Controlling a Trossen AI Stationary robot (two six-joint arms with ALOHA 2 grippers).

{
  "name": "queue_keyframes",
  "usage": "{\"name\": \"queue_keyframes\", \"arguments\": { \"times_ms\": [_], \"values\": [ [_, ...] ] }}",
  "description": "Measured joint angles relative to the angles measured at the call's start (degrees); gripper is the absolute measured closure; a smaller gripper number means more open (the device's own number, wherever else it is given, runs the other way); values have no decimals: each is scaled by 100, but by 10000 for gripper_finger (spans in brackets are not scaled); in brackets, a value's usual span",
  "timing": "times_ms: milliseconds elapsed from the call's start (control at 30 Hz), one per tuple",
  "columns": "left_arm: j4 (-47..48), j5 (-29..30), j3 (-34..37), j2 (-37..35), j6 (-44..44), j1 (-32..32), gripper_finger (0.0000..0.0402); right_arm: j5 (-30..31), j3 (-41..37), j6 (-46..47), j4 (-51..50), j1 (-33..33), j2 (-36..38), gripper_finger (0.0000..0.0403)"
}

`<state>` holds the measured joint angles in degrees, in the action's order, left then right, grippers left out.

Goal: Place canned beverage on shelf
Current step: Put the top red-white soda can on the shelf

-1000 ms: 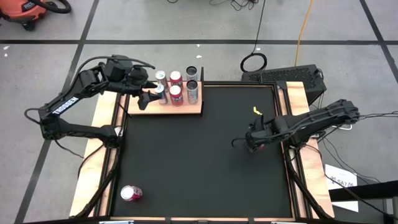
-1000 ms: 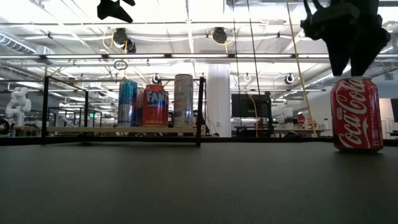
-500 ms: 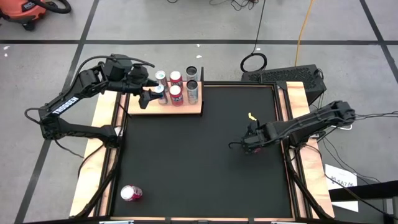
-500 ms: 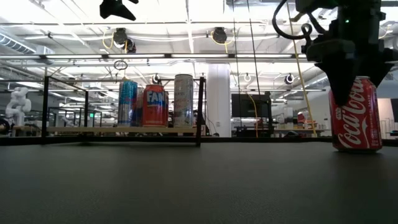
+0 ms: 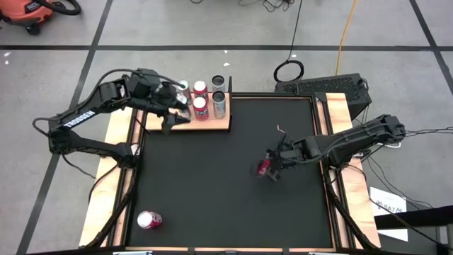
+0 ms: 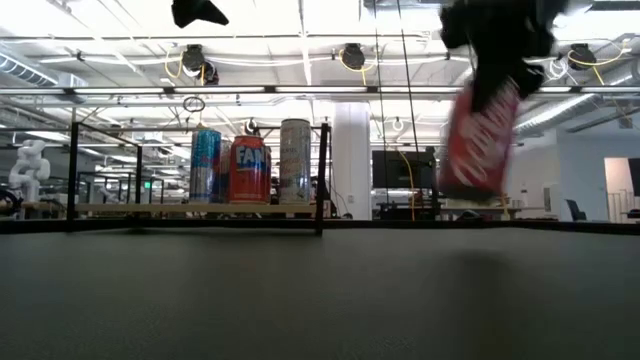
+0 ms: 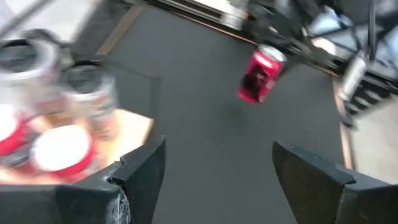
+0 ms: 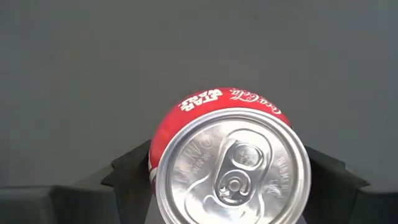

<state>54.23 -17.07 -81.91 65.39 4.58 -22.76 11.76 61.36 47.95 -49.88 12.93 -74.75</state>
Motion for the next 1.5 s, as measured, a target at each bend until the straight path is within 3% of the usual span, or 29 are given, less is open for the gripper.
{"name": "queue_keyframes", "arguments": {
  "times_ms": [167,400,600,800,967,1300,1500],
  "values": [
    [-703,-389,4,347,-111,634,114,10,753,-940,688,-152,5,108],
    [-2020,-392,4,963,-207,1393,112,13,1669,-1708,673,-389,-32,108],
    [-2606,-383,4,1482,-42,1570,66,6,1949,-2124,662,-468,-27,108],
    [-3329,-290,4,1890,-165,1733,6,4,1953,-1930,816,-566,-30,108],
    [-3371,548,4,2099,-233,1807,18,23,1957,-1326,963,-654,-30,108],
    [-3807,789,4,2456,-231,2025,20,151,1957,-982,1166,-800,-123,108],
    [-3853,1267,2,2515,-241,2039,20,173,1959,-1001,1366,-812,-297,108]
  ]
}}
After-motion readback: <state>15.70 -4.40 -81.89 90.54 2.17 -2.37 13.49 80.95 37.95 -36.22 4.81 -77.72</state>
